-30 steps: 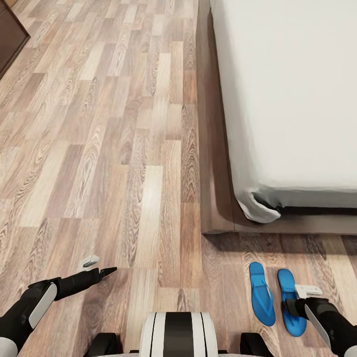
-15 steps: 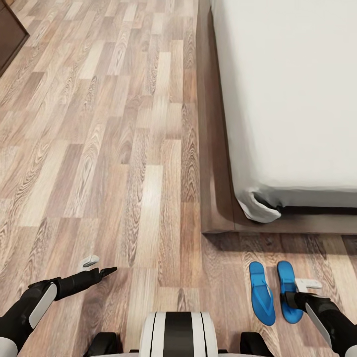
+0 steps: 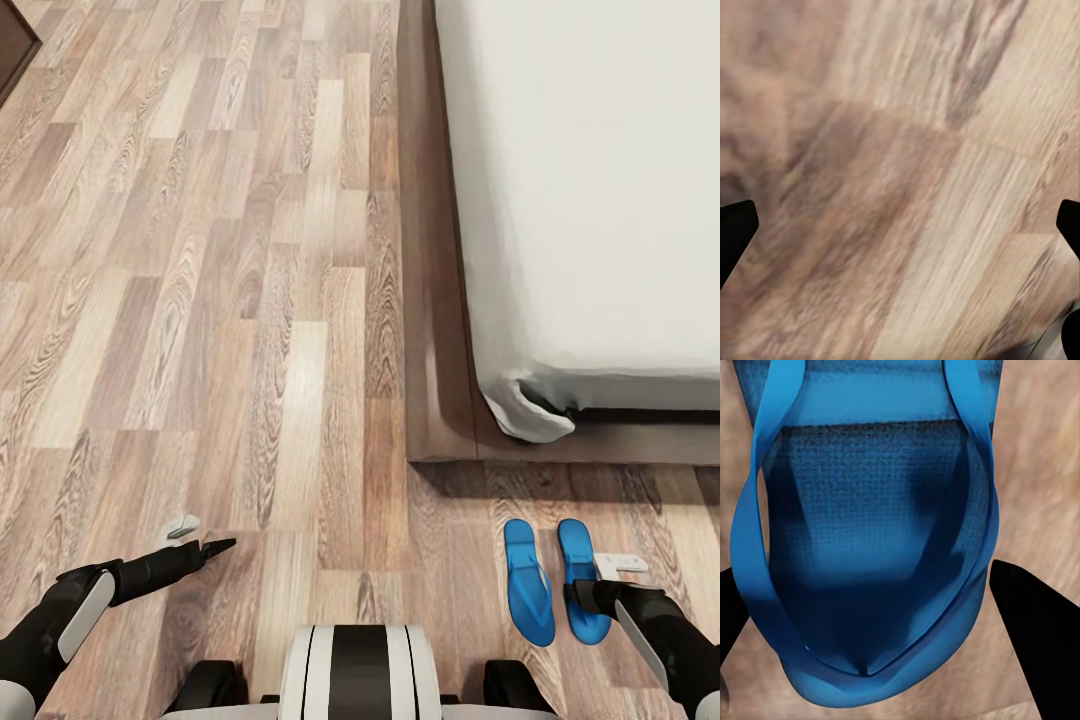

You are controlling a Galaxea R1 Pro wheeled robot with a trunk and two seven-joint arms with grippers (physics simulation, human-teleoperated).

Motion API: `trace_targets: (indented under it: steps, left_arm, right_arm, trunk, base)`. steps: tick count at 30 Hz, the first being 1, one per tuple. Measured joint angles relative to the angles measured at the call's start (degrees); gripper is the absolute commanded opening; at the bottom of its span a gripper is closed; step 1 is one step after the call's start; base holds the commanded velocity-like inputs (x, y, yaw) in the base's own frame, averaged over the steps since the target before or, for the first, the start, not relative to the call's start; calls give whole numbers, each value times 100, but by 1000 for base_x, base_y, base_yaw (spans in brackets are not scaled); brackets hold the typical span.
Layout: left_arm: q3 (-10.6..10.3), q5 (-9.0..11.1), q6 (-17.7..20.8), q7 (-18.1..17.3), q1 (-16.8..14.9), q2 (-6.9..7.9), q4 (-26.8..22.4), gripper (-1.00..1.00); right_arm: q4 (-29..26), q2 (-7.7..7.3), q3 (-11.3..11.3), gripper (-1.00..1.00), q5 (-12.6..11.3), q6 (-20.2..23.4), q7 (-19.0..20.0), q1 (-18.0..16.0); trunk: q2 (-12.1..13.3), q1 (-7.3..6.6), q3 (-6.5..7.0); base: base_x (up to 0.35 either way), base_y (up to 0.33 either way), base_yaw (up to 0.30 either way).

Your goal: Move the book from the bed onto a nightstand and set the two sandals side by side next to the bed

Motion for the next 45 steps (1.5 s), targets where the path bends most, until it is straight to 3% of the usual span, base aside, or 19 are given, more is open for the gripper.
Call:
trace_targets:
  steps: [15,20,45]
  left_arm:
    - [0,0,7,6,0,0,0,100]
    - [0,1,8,15,0,-8,1,100]
    - [-4,-1,5,-1,-4,-2,4,100]
  right_arm:
    - [-1,1,0,-100,0,2,-3,0]
    - [285,26,6,-100,-8,-335,1,-2]
    - [397,23,-13,-100,-23,-317,-13,7]
  trunk:
    - [0,0,0]
    - [7,-13,111]
    - [11,-18,177]
  base:
    - [0,0,0]
    - [0,0,0]
    - [0,0,0]
